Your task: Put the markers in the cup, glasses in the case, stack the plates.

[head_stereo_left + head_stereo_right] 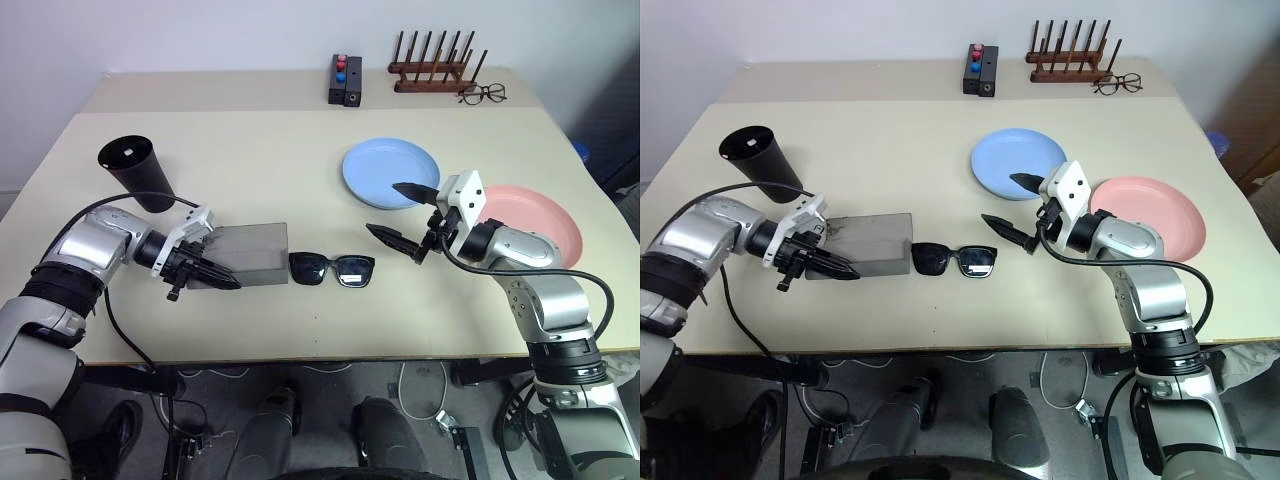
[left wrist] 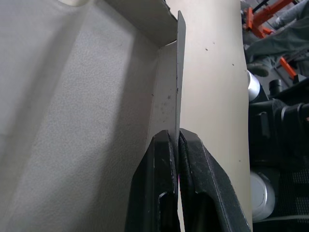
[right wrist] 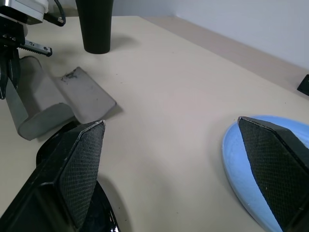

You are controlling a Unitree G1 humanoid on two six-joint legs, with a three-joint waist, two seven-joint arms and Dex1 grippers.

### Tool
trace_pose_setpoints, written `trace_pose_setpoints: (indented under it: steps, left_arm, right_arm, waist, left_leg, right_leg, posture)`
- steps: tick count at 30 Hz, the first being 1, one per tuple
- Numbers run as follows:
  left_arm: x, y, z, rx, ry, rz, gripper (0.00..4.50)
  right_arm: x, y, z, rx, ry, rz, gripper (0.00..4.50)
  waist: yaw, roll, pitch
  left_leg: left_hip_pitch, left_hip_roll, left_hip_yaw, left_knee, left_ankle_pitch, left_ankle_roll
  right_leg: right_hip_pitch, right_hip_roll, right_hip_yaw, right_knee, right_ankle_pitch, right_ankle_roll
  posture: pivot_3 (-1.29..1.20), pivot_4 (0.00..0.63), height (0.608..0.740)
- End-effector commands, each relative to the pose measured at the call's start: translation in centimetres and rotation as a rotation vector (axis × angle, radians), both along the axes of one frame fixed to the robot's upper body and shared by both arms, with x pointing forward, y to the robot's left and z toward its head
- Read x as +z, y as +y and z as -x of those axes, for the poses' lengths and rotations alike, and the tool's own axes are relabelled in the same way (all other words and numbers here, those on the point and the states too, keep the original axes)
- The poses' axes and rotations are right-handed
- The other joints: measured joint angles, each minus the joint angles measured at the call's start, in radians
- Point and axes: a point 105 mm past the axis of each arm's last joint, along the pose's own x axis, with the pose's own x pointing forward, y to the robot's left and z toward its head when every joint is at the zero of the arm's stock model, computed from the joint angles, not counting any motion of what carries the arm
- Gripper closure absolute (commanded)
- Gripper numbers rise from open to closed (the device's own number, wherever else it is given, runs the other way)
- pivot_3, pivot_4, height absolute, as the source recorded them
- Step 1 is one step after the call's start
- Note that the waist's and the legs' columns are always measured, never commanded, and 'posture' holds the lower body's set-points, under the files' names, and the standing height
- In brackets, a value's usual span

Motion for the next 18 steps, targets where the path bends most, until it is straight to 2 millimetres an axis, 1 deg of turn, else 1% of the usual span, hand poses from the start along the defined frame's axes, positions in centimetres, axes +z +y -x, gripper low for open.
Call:
trace_pose_setpoints:
  steps: [1,3,7,13,14,16,17,18]
  left_arm:
    - [0.00,-0.25,-0.20,-0.027,-0.039,0.000,4.45]
    - [-0.15,-0.15,-0.23,-0.029,-0.039,-0.017,4.45]
    - [0.30,-0.19,-0.31,-0.029,-0.050,-0.013,4.45]
    - [0.14,-0.08,-0.28,-0.025,-0.036,-0.025,4.45]
    - [0.22,-0.14,-0.36,-0.018,-0.030,-0.017,4.17]
    - [0.37,-0.31,-0.48,-0.013,-0.028,-0.005,3.46]
    - [0.48,-0.45,-0.58,-0.019,-0.042,0.002,3.03]
    - [0.59,-0.58,-0.65,-0.023,-0.052,0.009,2.50]
  right_arm:
    - [1.15,0.06,0.31,0.013,-0.047,-0.013,0.00]
    - [1.16,0.02,0.37,0.015,-0.045,-0.013,0.00]
    - [0.97,-0.07,0.34,0.008,-0.045,-0.009,0.00]
    - [0.96,0.00,0.23,0.009,-0.048,-0.008,0.00]
    - [0.94,0.00,0.20,0.009,-0.049,-0.007,0.00]
    - [0.91,-0.01,0.16,0.010,-0.049,-0.006,0.00]
    - [0.89,0.03,0.14,0.011,-0.049,-0.005,0.00]
    - [0.87,0.06,0.13,0.012,-0.049,-0.005,0.00]
  waist:
    - [0.001,0.000,0.000]
    - [0.001,0.000,0.000]
    - [0.000,0.000,0.000]
    - [0.000,0.000,0.000]
    - [0.000,0.000,0.000]
    - [0.000,0.000,0.000]
    - [0.000,0.000,0.000]
    - [0.000,0.000,0.000]
  left_leg:
    - [0.000,0.000,0.000,0.000,0.000,0.000]
    - [0.000,0.000,0.000,0.000,0.000,0.000]
    - [0.000,0.000,0.000,0.000,0.000,0.000]
    - [0.000,0.000,0.000,0.000,0.000,0.000]
    - [0.000,0.000,0.000,0.000,0.000,0.000]
    - [0.000,0.000,0.000,0.000,0.000,0.000]
    - [0.000,0.000,0.000,0.000,0.000,0.000]
    - [0.000,0.000,0.000,0.000,0.000,0.000]
  right_leg:
    - [0.000,0.000,0.000,0.000,0.000,0.000]
    - [0.000,0.000,0.000,0.000,0.000,0.000]
    - [0.000,0.000,0.000,0.000,0.000,0.000]
    - [0.000,0.000,0.000,0.000,0.000,0.000]
    - [0.000,0.000,0.000,0.000,0.000,0.000]
    - [0.000,0.000,0.000,0.000,0.000,0.000]
    - [0.000,0.000,0.000,0.000,0.000,0.000]
    - [0.000,0.000,0.000,0.000,0.000,0.000]
  posture:
    - [0.00,0.150,0.738]
    - [0.00,0.150,0.738]
    - [0.00,0.150,0.738]
    - [0.00,0.150,0.738]
    - [0.00,0.150,0.738]
    - [0.00,0.150,0.738]
    - [0.00,0.150,0.738]
    - [0.00,0.150,0.738]
